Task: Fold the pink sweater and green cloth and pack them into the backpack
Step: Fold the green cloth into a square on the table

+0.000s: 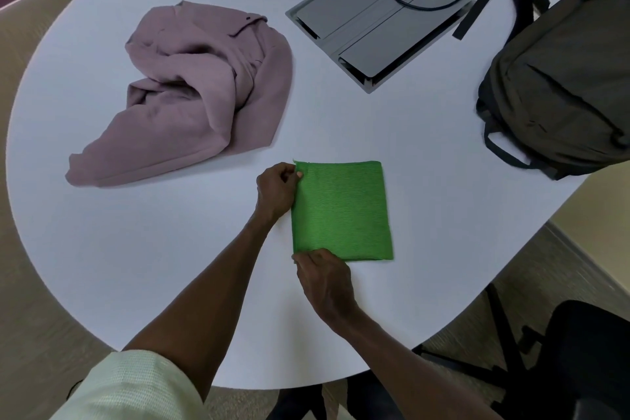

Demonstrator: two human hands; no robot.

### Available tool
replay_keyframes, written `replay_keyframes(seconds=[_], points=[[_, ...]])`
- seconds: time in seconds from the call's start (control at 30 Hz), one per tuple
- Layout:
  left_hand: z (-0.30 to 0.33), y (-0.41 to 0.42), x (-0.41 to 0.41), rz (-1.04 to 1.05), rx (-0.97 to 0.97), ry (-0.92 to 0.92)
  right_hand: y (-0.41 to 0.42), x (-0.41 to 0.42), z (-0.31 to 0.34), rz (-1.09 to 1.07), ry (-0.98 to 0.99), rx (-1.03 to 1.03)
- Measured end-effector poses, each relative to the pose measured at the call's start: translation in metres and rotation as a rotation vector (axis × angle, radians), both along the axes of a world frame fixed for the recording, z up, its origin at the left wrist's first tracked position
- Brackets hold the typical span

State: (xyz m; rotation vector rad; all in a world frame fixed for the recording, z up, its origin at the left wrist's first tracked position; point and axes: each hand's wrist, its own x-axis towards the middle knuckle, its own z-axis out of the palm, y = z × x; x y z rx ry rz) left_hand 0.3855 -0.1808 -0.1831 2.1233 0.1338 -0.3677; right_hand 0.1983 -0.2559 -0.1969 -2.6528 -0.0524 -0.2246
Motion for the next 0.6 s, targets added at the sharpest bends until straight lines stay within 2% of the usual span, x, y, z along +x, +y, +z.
replay_keyframes(seconds=[0.1, 0.3, 0.47, 0.6], points=[[0.002, -0.002, -0.002, -0.014, 0.052, -0.040, 0.002, 0.005, 0.004, -0.022, -0.011, -0.015], [-0.001, 0.001, 0.006, 0.011, -0.020, 0.069, 0.003, 0.013, 0.012, -0.060, -0.096, -0.015], [-0.002, 0.005, 0.005, -0.001, -0.057, 0.103, 0.008, 0.005, 0.010, 0.053, -0.141, -0.064], [0.001, 0.004, 0.004, -0.045, 0.038, 0.010, -0.002, -0.001, -0.003, 0.178, -0.073, -0.078]])
